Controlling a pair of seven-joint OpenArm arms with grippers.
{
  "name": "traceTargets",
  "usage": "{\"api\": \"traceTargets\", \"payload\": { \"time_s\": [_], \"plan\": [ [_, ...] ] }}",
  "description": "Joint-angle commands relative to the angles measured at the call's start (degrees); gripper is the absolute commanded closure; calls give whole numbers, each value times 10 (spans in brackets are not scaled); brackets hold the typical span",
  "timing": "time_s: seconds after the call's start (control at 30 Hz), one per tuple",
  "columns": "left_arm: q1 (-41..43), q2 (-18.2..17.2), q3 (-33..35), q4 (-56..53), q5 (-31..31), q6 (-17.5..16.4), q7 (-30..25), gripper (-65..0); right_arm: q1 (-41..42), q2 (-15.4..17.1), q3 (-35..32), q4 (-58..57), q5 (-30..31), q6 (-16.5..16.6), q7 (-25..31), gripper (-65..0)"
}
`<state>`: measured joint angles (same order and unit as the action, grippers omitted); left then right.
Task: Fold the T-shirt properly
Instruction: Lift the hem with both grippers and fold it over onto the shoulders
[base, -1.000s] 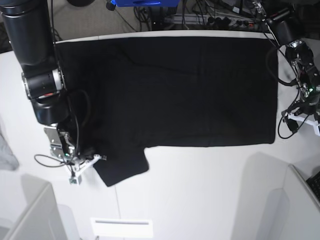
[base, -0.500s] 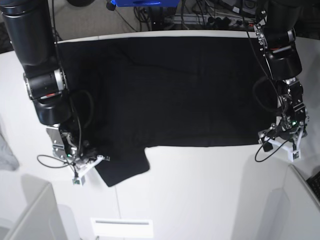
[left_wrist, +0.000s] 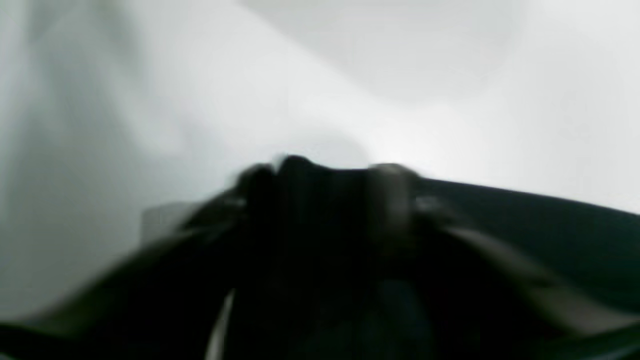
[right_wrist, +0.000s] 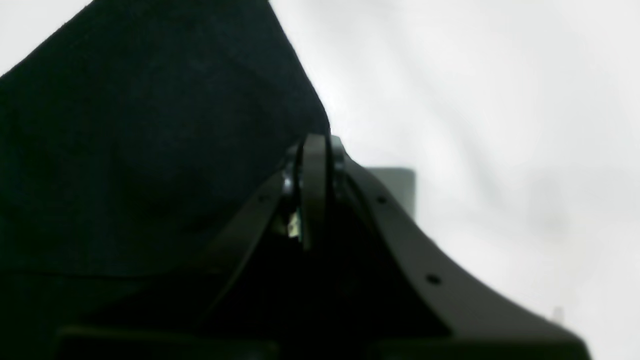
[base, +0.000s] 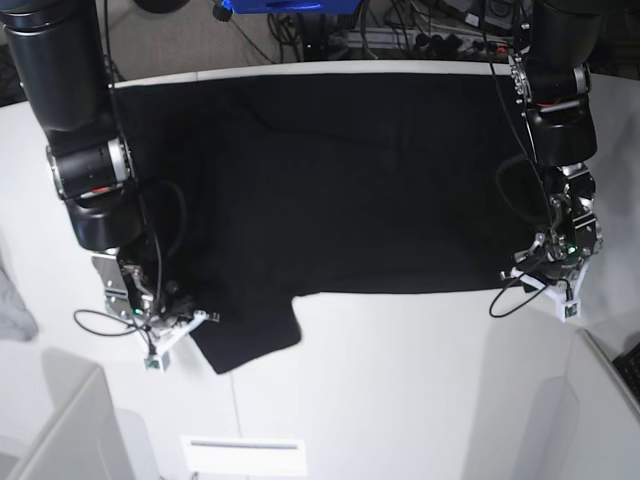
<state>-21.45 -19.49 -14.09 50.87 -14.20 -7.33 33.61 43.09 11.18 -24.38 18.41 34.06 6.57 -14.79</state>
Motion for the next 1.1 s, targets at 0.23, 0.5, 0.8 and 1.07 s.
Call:
{"api": "traceTargets", "payload": {
  "time_s": [0.23,0.5,0.8,1.07],
  "plan": [
    [-9,-9,-1,13,0,3,-4,0,7,5,81,3,-6,1,-20,0],
    [22,-8,-5,93,-1,3,-4,0,-26,15,85,109,-6,0,-51,0],
    [78,-2,-6,211,-1,3,-1,0,-81,34,87,251,-4,-44,-80,0],
    [141,0,-7,293,-1,3,-4,0,-141,51,111,380,-4,-92,-110,0]
  ]
}}
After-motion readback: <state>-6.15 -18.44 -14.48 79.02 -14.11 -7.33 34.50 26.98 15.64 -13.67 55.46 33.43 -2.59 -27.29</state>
